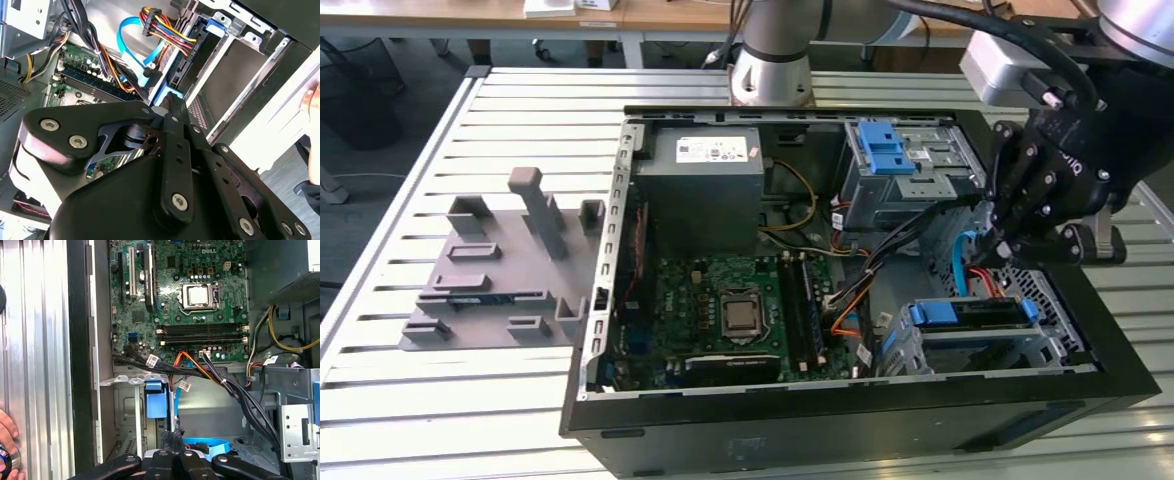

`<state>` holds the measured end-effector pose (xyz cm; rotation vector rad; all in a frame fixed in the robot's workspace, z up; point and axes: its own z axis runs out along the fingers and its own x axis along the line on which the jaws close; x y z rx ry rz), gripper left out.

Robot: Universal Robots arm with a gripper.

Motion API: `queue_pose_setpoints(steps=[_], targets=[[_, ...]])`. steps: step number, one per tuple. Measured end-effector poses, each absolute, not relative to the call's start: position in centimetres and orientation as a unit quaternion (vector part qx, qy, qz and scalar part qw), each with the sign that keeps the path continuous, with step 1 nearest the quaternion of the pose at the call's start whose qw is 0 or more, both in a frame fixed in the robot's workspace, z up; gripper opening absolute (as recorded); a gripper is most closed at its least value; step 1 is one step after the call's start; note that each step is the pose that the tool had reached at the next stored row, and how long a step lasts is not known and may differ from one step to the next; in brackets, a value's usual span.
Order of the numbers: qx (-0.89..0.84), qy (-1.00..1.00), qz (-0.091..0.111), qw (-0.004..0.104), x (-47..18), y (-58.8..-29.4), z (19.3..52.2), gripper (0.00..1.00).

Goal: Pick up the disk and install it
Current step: 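Insert the second disk wire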

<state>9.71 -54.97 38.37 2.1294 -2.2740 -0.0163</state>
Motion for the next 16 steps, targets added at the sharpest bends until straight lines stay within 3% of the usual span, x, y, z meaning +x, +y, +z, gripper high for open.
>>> queue_pose_setpoints(steps=[16], targets=[[0.683,-0.730,-0.005,0.013,9.7,-52.6,39.1,0.11]])
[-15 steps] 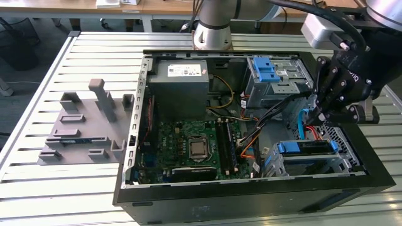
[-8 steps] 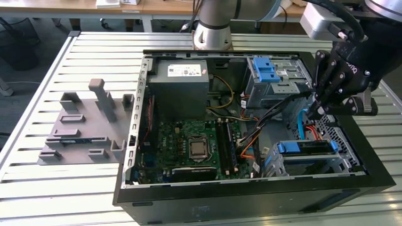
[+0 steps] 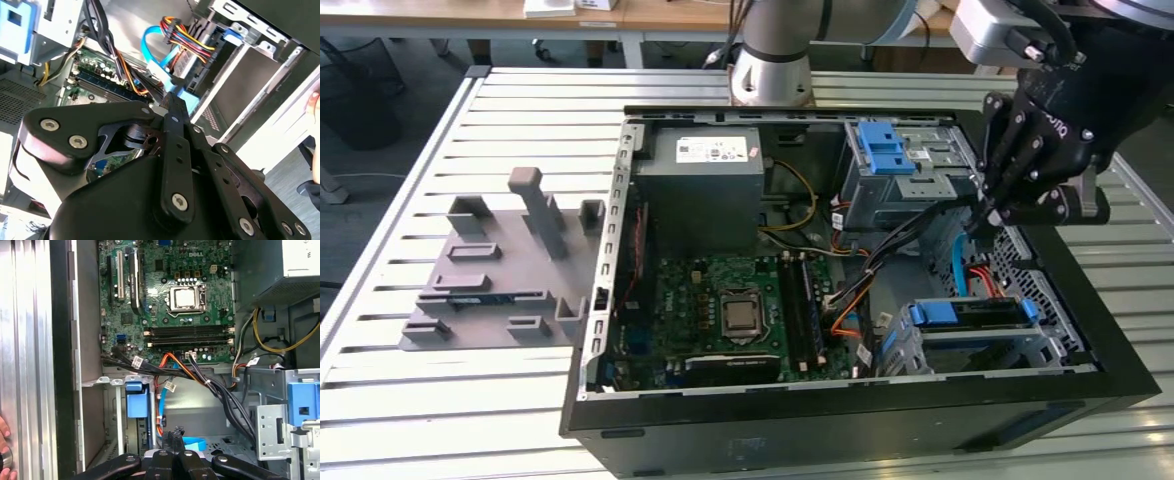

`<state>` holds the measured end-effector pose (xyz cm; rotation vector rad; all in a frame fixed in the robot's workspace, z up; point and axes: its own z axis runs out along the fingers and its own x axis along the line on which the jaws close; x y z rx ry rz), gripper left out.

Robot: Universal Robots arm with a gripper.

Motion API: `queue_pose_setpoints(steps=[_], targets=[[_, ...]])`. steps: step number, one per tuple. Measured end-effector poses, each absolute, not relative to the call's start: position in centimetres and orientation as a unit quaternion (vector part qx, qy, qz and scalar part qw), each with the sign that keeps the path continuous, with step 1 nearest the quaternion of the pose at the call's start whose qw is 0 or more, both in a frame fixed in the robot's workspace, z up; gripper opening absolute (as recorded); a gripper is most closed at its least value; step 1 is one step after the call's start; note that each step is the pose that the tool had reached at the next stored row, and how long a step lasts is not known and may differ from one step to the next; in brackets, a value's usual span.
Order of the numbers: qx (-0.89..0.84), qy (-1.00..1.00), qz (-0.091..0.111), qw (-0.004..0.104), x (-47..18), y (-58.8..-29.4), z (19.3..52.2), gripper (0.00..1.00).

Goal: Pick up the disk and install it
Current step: 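Insert the second disk wire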

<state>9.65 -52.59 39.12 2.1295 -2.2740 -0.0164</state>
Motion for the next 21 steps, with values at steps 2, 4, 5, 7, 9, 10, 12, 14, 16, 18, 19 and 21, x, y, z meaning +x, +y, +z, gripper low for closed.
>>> queue_pose_setpoints(steps=[2,4,5,7,9,10,12,14,16,18,19,21], targets=[[0.683,-0.730,-0.005,0.013,9.65,-52.35,39.12,0.11],[0.683,-0.730,-0.005,0.014,9.65,-52.30,39.10,0.11],[0.683,-0.730,-0.004,0.014,9.65,-52.28,39.08,0.11],[0.683,-0.730,-0.004,0.014,9.65,-52.23,38.99,0.11],[0.683,-0.730,-0.004,0.014,9.66,-52.15,38.91,0.11],[0.683,-0.730,-0.004,0.014,9.66,-52.13,38.86,0.18],[0.683,-0.730,-0.004,0.014,9.66,-52.07,38.79,0.18],[0.683,-0.730,-0.004,0.015,9.67,-52.01,38.71,0.18],[0.683,-0.730,-0.003,0.015,9.68,-51.94,38.65,0.18],[0.683,-0.730,-0.003,0.016,9.68,-51.88,38.60,0.19],[0.683,-0.730,-0.002,0.017,9.69,-51.85,38.57,0.19],[0.683,-0.730,0.000,0.018,9.69,-51.79,38.50,0.25]])
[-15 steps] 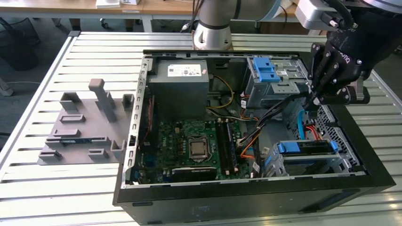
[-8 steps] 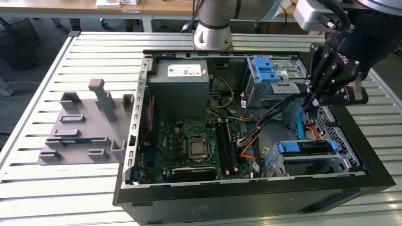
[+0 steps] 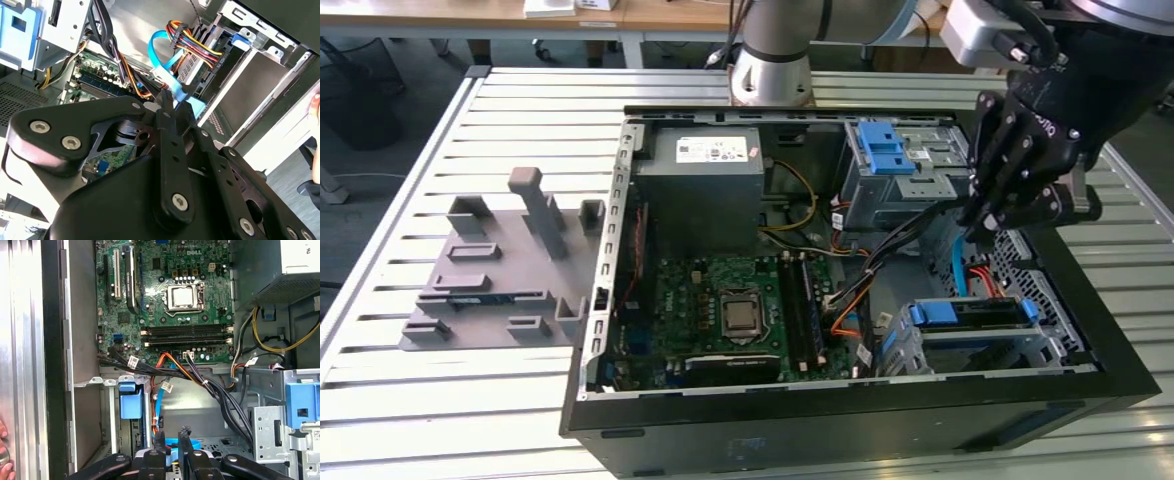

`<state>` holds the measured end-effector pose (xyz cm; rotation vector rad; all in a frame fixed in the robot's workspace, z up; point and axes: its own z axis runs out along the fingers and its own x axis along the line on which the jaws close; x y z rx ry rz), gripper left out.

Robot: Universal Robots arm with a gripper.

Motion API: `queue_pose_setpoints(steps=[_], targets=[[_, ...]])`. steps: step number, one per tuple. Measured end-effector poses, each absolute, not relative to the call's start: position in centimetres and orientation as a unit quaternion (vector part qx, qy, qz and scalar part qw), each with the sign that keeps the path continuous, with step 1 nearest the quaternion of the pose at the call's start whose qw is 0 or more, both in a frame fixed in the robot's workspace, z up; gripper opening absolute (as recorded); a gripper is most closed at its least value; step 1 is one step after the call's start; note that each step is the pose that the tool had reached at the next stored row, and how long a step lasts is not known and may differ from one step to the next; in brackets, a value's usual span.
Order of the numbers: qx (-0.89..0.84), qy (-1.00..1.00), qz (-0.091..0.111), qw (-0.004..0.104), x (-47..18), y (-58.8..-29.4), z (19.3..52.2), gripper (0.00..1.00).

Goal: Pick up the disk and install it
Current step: 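Insert the second disk wire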

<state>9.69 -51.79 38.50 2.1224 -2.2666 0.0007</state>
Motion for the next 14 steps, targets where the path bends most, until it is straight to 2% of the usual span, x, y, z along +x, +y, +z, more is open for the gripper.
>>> queue_pose_setpoints(steps=[7,14], targets=[[0.683,-0.730,0.012,0.029,9.68,-51.67,38.20,0.25],[0.683,-0.730,0.013,0.030,9.85,-51.60,37.98,0.25]])
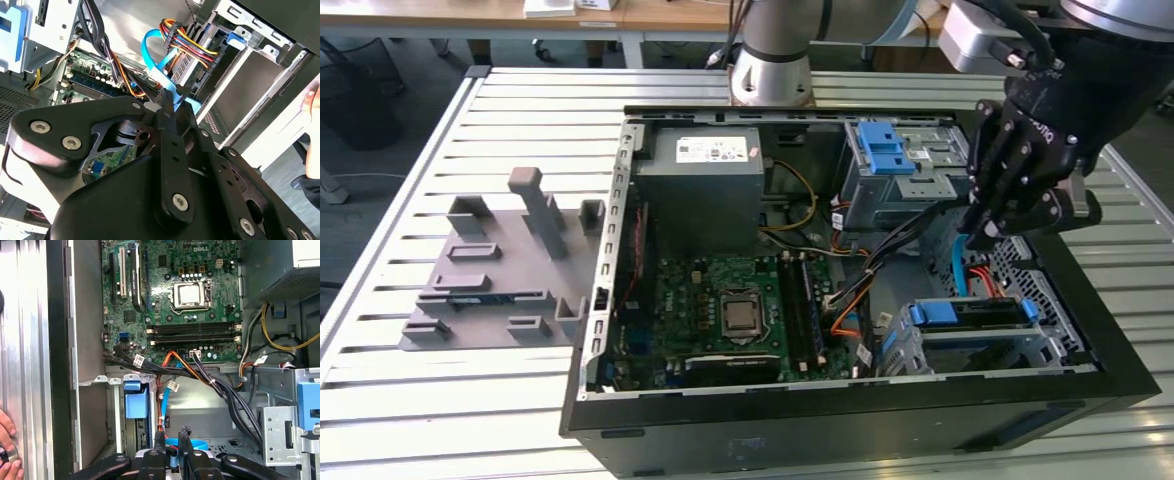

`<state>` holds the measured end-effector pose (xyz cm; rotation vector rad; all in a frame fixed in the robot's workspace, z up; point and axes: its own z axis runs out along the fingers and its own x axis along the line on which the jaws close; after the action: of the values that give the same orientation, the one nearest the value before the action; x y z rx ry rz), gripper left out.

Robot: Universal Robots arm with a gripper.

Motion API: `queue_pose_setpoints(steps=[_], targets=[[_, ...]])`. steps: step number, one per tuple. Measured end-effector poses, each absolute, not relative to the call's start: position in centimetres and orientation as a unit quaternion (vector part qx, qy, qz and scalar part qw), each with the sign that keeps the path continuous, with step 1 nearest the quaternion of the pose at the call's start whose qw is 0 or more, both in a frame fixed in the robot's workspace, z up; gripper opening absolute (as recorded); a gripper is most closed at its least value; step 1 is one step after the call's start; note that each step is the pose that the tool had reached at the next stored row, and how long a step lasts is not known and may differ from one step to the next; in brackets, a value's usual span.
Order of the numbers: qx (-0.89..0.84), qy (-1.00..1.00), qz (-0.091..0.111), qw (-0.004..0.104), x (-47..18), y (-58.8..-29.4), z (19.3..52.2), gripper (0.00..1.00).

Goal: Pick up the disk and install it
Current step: 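Insert the second disk wire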

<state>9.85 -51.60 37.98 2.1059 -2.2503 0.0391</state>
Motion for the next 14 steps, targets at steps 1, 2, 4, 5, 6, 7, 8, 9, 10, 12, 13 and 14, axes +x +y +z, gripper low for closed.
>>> queue_pose_setpoints(steps=[1,2,4,5,6,7,8,9,10,12,13,14], targets=[[0.683,-0.730,0.013,0.030,9.88,-51.59,37.96,0.25],[0.683,-0.730,0.013,0.030,9.91,-51.58,37.95,0.25],[0.683,-0.730,0.013,0.030,9.96,-51.56,37.91,0.25],[0.683,-0.730,0.013,0.030,9.98,-51.56,37.88,0.25],[0.683,-0.730,0.013,0.030,10.00,-51.55,37.84,0.25],[0.683,-0.730,0.014,0.031,10.02,-51.55,37.80,0.25],[0.683,-0.730,0.015,0.031,10.04,-51.55,37.74,0.24],[0.683,-0.730,0.015,0.032,10.06,-51.54,37.68,0.17],[0.683,-0.730,0.015,0.032,10.08,-51.54,37.62,0.17],[0.683,-0.730,0.015,0.032,10.11,-51.54,37.54,0.11],[0.683,-0.730,0.016,0.032,10.12,-51.54,37.52,0.11],[0.683,-0.730,0.016,0.032,10.12,-51.54,37.51,0.11]])
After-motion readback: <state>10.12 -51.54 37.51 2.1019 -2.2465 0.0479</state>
